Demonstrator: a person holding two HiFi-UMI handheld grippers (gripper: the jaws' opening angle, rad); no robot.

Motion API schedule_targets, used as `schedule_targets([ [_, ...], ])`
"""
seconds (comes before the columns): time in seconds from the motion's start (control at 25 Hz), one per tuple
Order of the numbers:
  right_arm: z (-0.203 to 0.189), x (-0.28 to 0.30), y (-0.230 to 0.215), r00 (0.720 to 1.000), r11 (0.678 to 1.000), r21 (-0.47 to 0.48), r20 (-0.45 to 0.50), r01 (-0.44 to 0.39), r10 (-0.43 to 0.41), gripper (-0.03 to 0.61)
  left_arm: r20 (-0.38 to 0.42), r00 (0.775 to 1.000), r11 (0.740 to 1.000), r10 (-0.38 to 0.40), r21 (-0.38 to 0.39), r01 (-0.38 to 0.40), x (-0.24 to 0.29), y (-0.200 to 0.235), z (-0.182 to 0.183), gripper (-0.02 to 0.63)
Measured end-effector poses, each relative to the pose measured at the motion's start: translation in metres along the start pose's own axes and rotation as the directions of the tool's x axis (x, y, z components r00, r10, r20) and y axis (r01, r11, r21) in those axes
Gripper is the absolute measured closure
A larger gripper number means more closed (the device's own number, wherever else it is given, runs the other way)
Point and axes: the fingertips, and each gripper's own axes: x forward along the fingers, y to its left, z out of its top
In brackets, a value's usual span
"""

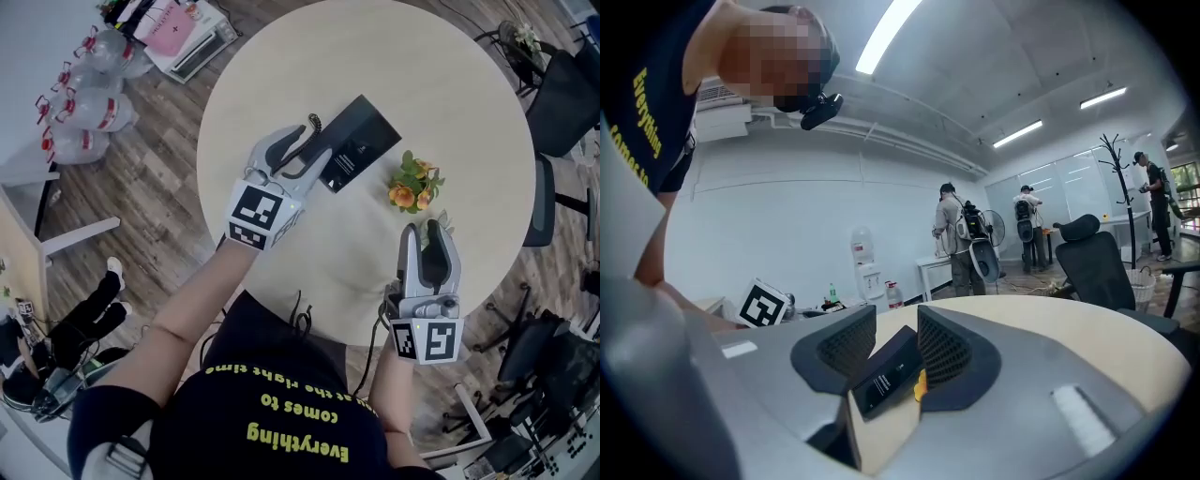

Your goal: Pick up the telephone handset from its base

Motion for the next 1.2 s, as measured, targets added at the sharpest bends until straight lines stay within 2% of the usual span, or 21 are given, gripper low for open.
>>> schedule_targets([
  [0.64, -0.011, 0.007, -0.013, 0.998, 0.998, 0.019, -0.016, 0.065, -0.065, 0.410, -0.131, 0.984, 0.992, -0.124, 0.017, 0.127, 0.069, 0.009, -0.054, 0.408],
  [0.88, -0.014, 0.007, -0.015, 0.998, 0.998, 0.027, -0.022, 0.057, -0.057, 0.407, -0.159, 0.960, 0.973, -0.229, -0.056, 0.222, 0.082, 0.002, -0.058, 0.407],
  [1.2, -0.016, 0.008, -0.013, 0.999, 0.999, 0.031, -0.028, 0.043, -0.042, 0.405, -0.211, 0.941, 0.964, -0.264, -0.099, 0.248, 0.095, 0.011, -0.066, 0.397],
])
